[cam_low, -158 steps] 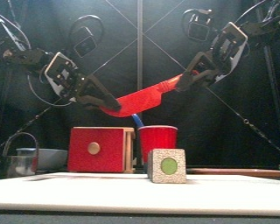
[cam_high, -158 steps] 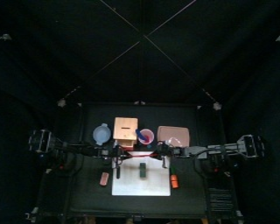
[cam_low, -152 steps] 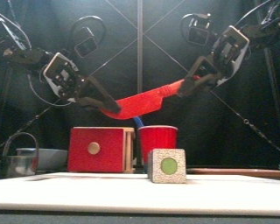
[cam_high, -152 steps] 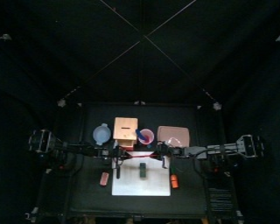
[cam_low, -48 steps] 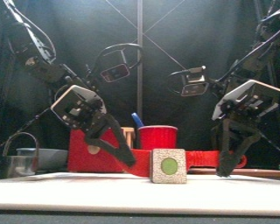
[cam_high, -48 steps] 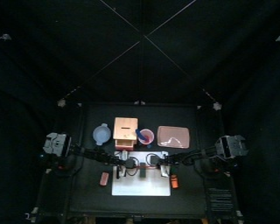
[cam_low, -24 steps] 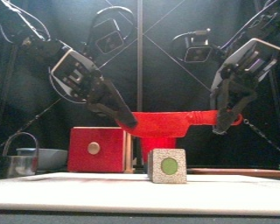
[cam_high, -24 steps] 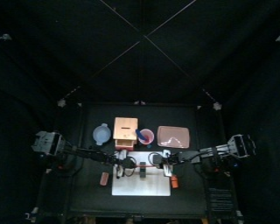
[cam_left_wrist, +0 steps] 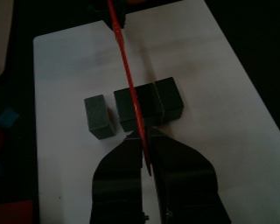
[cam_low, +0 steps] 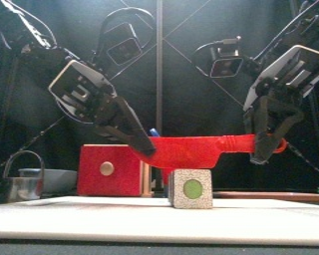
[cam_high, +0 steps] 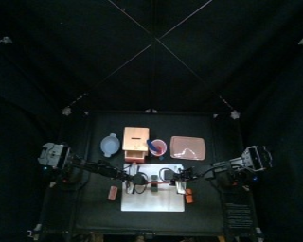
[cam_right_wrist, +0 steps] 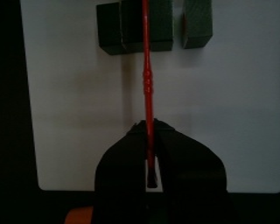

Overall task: Place sushi on board then cut the sushi with the knife then place the pieces on the plate
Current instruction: Cut the sushi into 4 pieces

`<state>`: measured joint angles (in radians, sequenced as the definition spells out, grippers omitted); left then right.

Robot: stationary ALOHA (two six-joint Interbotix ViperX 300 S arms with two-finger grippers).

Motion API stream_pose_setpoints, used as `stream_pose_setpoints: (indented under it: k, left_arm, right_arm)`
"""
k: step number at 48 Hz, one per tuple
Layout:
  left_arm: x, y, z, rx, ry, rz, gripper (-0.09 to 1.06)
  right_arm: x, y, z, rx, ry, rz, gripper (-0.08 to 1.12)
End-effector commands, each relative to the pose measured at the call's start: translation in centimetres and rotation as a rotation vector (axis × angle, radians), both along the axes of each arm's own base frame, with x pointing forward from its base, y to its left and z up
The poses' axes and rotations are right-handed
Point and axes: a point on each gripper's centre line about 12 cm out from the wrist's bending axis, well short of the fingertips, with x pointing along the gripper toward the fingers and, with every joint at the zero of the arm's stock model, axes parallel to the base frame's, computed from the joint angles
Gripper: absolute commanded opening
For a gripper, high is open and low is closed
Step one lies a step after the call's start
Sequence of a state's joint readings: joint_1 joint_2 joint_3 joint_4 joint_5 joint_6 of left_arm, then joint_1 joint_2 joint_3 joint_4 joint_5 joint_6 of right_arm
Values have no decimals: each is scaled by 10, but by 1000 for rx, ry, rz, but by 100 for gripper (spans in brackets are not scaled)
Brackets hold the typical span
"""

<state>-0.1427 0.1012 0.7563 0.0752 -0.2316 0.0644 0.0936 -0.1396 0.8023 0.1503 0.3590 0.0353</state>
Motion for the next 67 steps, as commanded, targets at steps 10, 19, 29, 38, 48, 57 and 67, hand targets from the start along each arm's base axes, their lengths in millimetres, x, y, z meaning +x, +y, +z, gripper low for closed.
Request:
stream_pose_setpoints:
  k: [10, 19, 29, 38, 48, 57, 67]
  left_arm:
    - [4, -5, -6, 9, 11, -18, 38]
    - [6, -11, -24, 13, 52, -30, 38]
    - [9, -18, -26, 12, 54, -46, 38]
    - [9, -15, 4, 9, -14, -44, 38]
    - [7, -15, 35, 15, -96, -62, 38]
    - [5, -30, 32, 32, -78, -114, 38]
    - [6, -49, 17, 32, -46, -156, 38]
  right_arm:
    - [4, -1, -5, -4, 13, -1, 29]
    - [5, 3, -29, -2, 76, -2, 29]
    - [12, 14, -32, 13, 79, 11, 29]
    - [15, 11, -8, -18, 50, 46, 29]
    - [12, 5, 16, -57, 44, 74, 29]
    - [10, 9, 25, -46, 53, 80, 29]
    - [10, 23, 18, 0, 68, 82, 29]
